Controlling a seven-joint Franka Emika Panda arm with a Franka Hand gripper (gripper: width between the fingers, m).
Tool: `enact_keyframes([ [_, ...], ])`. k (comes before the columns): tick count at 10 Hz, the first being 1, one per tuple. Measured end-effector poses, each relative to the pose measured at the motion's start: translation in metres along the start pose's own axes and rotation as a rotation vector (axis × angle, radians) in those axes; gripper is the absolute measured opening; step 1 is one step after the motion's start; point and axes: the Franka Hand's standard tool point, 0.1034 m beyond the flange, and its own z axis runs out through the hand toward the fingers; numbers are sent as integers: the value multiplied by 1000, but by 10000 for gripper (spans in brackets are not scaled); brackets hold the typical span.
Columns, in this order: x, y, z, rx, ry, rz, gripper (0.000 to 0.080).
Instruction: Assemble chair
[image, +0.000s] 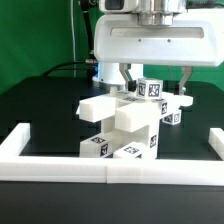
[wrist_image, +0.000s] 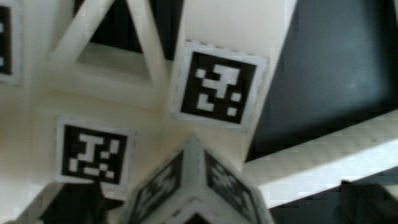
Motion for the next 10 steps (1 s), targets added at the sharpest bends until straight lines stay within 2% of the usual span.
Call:
enact_keyframes([
  [8,2,6,0,-13,-1,-507,649],
  [9,2,7,0,-13,-2,-516,631],
  [10,2,7,0,-13,-2,-512,504],
])
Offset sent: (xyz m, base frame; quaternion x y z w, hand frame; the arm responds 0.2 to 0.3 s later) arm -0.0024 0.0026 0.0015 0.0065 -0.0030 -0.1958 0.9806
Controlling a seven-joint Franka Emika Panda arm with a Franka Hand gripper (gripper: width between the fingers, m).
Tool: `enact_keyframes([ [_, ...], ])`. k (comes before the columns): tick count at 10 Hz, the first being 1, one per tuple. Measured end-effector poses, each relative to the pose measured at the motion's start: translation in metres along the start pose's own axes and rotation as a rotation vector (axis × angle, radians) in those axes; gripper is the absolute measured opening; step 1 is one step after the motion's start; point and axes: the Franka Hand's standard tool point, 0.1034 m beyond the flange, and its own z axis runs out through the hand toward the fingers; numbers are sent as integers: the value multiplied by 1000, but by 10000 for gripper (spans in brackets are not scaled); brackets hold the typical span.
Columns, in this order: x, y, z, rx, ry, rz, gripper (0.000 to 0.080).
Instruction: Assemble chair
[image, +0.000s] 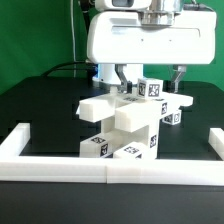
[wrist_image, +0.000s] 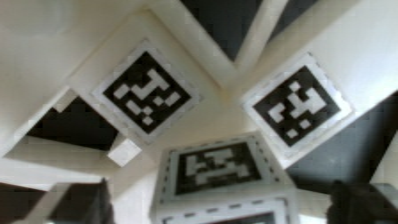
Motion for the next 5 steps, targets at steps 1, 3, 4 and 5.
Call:
enact_keyframes([
  [1,0,0,0,0,0,0,504],
  [3,0,0,0,0,0,13,269],
  [4,0,0,0,0,0,32,269],
  [5,0,0,0,0,0,38,269],
])
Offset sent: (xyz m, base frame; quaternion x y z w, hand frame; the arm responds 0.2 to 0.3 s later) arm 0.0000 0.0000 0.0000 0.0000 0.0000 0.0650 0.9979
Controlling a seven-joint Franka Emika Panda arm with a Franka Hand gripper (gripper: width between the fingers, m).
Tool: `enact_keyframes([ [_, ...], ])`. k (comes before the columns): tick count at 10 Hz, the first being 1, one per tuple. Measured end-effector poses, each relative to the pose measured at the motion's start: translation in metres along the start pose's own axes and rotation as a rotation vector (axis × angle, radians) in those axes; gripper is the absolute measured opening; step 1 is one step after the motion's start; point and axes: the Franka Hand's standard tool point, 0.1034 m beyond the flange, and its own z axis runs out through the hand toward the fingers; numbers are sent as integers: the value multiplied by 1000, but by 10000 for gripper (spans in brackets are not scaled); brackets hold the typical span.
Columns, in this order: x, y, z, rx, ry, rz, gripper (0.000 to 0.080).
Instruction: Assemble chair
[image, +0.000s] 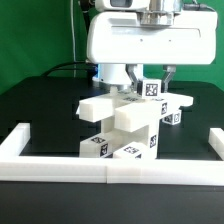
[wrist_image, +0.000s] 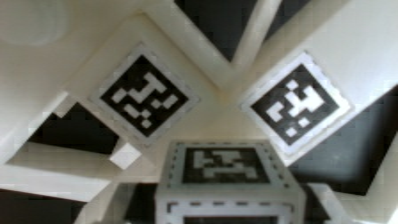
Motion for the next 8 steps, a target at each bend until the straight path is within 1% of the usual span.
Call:
enact_keyframes([
  [8,0,-1,1,1,-1,534,271],
])
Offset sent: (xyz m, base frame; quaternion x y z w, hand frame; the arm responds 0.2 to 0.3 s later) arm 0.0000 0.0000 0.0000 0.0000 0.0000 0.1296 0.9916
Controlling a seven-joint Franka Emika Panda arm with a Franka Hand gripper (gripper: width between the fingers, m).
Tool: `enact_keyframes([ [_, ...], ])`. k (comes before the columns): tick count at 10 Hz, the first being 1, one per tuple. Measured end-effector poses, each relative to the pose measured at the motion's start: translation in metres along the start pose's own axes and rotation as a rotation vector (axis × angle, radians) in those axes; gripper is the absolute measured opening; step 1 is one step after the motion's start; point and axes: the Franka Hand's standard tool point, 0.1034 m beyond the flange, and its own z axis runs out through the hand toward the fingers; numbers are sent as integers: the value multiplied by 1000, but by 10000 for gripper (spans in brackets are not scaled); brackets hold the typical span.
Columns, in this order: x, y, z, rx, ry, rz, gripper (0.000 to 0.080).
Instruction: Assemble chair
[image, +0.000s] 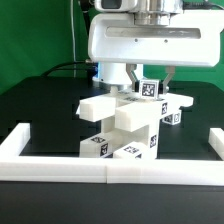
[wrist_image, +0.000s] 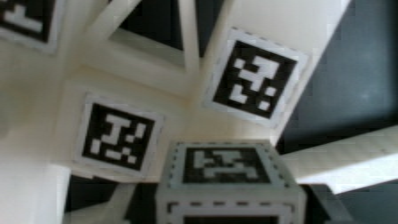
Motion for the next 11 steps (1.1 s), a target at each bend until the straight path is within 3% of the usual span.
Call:
enact_keyframes([
  [6,-1,-1,0,1,-1,393,271],
  [9,-1,-2,0,-1,0,359,278],
  [10,-3,-7,0,-14,5,322,466],
  [11,-4,-12,-1,-14,6,254,466],
])
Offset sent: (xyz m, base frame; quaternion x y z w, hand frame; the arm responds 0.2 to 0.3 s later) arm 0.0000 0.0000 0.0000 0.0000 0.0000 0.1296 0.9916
